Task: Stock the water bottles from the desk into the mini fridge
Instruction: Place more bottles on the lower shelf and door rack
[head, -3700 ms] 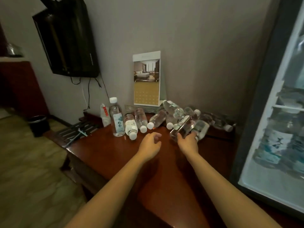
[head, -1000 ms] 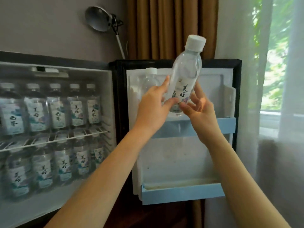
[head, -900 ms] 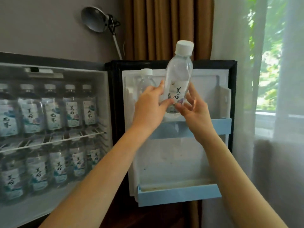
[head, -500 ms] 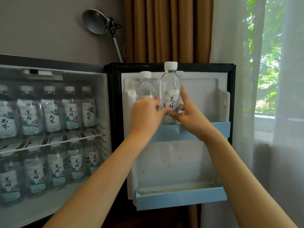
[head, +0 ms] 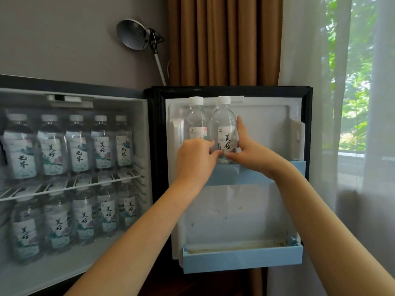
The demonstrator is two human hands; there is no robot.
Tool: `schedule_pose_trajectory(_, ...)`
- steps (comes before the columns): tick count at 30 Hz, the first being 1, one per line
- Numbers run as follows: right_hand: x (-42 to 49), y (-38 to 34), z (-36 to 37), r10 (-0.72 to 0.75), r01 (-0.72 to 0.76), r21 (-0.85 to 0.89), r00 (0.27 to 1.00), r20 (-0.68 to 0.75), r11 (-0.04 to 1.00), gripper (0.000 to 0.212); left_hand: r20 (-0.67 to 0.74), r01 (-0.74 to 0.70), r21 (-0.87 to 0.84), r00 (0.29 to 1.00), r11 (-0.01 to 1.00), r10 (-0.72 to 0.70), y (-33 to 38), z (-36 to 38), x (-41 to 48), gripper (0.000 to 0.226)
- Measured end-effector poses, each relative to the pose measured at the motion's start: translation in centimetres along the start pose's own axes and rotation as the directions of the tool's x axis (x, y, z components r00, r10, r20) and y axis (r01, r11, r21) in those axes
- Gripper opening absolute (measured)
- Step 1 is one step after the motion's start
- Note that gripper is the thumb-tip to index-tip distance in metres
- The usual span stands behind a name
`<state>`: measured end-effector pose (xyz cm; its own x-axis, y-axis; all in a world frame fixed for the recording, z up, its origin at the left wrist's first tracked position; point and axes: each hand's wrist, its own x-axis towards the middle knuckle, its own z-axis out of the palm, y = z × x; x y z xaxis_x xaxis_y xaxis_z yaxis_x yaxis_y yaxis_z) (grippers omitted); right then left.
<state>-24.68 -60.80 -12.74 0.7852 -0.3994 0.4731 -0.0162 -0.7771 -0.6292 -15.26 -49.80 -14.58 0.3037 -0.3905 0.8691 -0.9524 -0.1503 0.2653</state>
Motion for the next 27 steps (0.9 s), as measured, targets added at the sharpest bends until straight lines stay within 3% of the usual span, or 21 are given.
schedule_pose_trajectory(3, 0.1, -0.1, 0.1, 0.016, -0.015, 0.014, 0.998, -0.068, 1.0, 0.101, -0.09, -0.052, -0.014, 0.995, 0.999, 0.051, -0.3, -0.6, -0.5, 0.022)
schedule_pose_trajectory(5, 0.0, -0.4, 0.5, -0.05, 0.039, -0.045, 0.959, -0.28, 0.998, 0.098, -0.148, -0.082, -0.007, 0.986, 0.997, 0.08, -0.9, -1.1, -0.6, 0.017)
schedule_pose_trajectory(8, -0.1, -1.4, 1.9, -0.197, 0.146, -0.134, 0.787, -0.584, 0.98, 0.074, -0.186, -0.059, -0.028, 0.981, 0.998, 0.053, -1.8, -2.0, -0.8, 0.01)
schedule_pose_trajectory(11, 0.0, -2.5, 3.7, -0.346, 0.224, -0.265, 0.654, -0.672, 0.938, 0.046, -0.183, -0.036, -0.032, 0.983, 0.999, 0.03, -2.9, -2.9, -1.3, 0.011)
schedule_pose_trajectory(15, 0.2, -4.4, 7.1, -0.502, 0.33, -0.379, 0.598, -0.625, 0.865, 0.023, -0.171, 0.045, 0.045, 0.985, 0.998, -0.036, -4.9, -4.6, -2.8, 0.014)
schedule_pose_trajectory(19, 0.4, -6.4, 12.3, -0.623, 0.496, -0.38, 0.571, -0.535, 0.781, 0.013, -0.168, 0.179, 0.135, 0.974, 0.975, -0.155, -8.0, -7.3, -4.8, 0.023)
schedule_pose_trajectory(23, 0.7, -8.0, 18.9, -0.667, 0.61, -0.275, 0.643, -0.376, 0.743, 0.011, -0.194, 0.307, 0.244, 0.945, 0.92, -0.264, -12.4, -11.1, -7.9, 0.029)
schedule_pose_trajectory(27, 1.0, -9.8, 26.4, -0.658, 0.647, -0.118, 0.738, -0.153, 0.753, 0.014, -0.242, 0.47, 0.322, 0.88, 0.822, -0.408, -17.4, -16.1, -12.8, 0.018)
